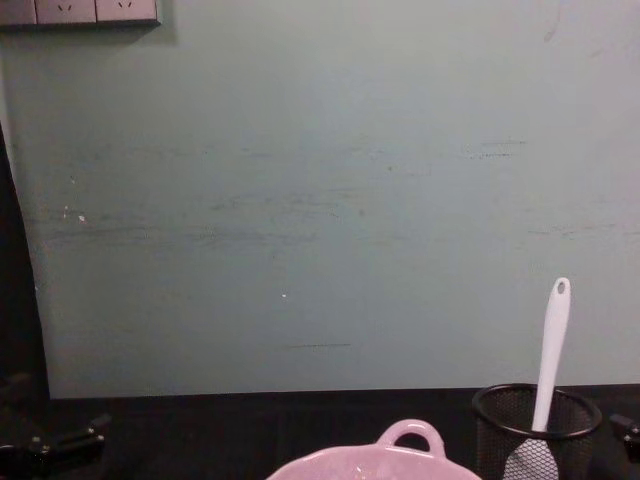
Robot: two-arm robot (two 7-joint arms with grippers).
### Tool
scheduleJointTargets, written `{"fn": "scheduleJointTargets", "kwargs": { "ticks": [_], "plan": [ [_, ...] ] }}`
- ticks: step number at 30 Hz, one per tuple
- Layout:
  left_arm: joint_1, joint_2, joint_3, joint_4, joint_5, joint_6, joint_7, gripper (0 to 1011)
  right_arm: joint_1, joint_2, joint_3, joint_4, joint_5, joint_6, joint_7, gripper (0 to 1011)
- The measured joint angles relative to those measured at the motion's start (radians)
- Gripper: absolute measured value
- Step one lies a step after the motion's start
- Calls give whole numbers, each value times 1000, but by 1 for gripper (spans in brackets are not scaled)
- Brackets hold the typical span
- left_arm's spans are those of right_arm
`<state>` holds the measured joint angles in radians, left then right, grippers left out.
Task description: Use the one hand to pick up the spoon and stir the clear water in the bowl.
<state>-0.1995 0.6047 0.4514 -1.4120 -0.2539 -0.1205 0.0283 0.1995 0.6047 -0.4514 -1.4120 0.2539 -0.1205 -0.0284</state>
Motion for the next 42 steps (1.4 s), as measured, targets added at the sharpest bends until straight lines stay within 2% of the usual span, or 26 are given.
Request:
{"fn": "scheduleJointTargets", "kwargs": {
  "ticks": [21, 26, 29, 31, 33, 36, 39, 42],
  "plan": [
    [0, 0, 0, 0, 0, 0, 0, 1011, 0, 0, 1, 0, 0, 0, 0, 1002],
    [0, 0, 0, 0, 0, 0, 0, 1011, -52, 33, 50, -81, 25, 30, 7, 1002],
    [0, 0, 0, 0, 0, 0, 0, 1011, -99, 59, 94, -149, 69, 42, 22, 1002],
    [0, 0, 0, 0, 0, 0, 0, 1011, -136, 77, 136, -199, 121, 51, 42, 1002],
    [0, 0, 0, 0, 0, 0, 0, 1011, -167, 86, 183, -239, 209, 68, 83, 1002],
    [0, 0, 0, 0, 0, 0, 0, 1011, -186, 87, 227, -266, 312, 103, 140, 1002],
    [0, 0, 0, 0, 0, 0, 0, 1011, -179, 75, 273, -272, 462, 189, 230, 1000],
    [0, 0, 0, 0, 0, 0, 0, 1011, -156, 61, 286, -256, 532, 245, 277, 1002]
  ]
}}
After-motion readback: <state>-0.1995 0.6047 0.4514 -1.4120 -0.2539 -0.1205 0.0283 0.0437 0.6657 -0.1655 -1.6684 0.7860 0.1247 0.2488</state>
